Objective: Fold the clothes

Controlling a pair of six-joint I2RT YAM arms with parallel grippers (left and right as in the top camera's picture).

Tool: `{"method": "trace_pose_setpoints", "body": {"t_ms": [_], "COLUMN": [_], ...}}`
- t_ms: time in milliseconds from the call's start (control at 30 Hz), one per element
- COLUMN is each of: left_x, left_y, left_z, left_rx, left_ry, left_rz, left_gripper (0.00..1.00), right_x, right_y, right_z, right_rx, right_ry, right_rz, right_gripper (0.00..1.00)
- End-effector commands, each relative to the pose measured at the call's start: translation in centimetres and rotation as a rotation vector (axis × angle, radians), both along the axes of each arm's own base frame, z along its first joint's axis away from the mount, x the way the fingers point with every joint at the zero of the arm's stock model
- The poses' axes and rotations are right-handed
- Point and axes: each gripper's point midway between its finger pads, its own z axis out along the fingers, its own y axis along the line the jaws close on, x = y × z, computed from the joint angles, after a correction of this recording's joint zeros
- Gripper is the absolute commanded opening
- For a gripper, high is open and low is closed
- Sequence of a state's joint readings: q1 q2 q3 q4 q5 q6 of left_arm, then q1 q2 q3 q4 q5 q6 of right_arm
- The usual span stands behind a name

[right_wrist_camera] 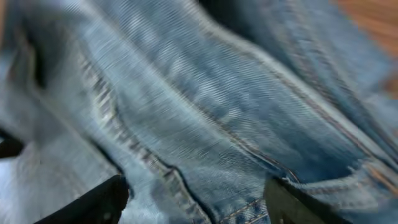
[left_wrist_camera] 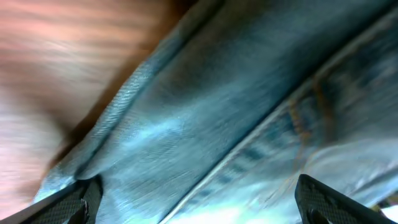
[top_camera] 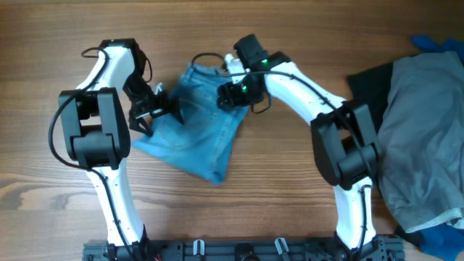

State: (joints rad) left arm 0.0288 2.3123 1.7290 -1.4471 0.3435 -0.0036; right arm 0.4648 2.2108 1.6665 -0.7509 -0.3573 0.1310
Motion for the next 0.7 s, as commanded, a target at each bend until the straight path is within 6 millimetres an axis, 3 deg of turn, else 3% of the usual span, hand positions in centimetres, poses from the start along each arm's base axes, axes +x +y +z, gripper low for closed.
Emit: {"method": "trace_pose_setpoints", "body": {"t_ms": [0,100,133,267,433,667], "left_x": [0.5,2.8,4.4,6.9,8.4,9.8], "left_y": [-0.2,0.1,0.4,0.7,-0.3,-3.2], "left_z": [0.5,1.6,2.3,2.8,2.5,3.4], "left_rx": [-0.022,-0.018,-0.014,-0.01,-0.047,-0.202], "left_ry": [-0.041,-0.176,-0.263,-0.387,-0.446,-0.531], "left_rz": [0.02,0.026,0.031,0.034,0.026,-0.009], "left_gripper": [1.0,1.0,1.0,1.0,1.0,1.0], "right_x": [2.2,1.0,0.7,1.0,1.3,0.0], "right_y": [-11.1,-12.4,-13.6,-15.0,-15.4,-15.8], "right_z": [-4.0,-2.9,-1.7,2.5,7.7,12.2], "right_rx": [-0.314,-0.337,-0.372,-0.399,-0.359,-0.328], "right_ry": [0.022,0.069,0.071,-0.005,-0.111,-0.173], "right_rz": [-0.194,-0.213,-0.25,-0.283,-0.314,-0.329], "right_gripper": [0.8,0.8,0.8,0.82,0.83,0.84]}}
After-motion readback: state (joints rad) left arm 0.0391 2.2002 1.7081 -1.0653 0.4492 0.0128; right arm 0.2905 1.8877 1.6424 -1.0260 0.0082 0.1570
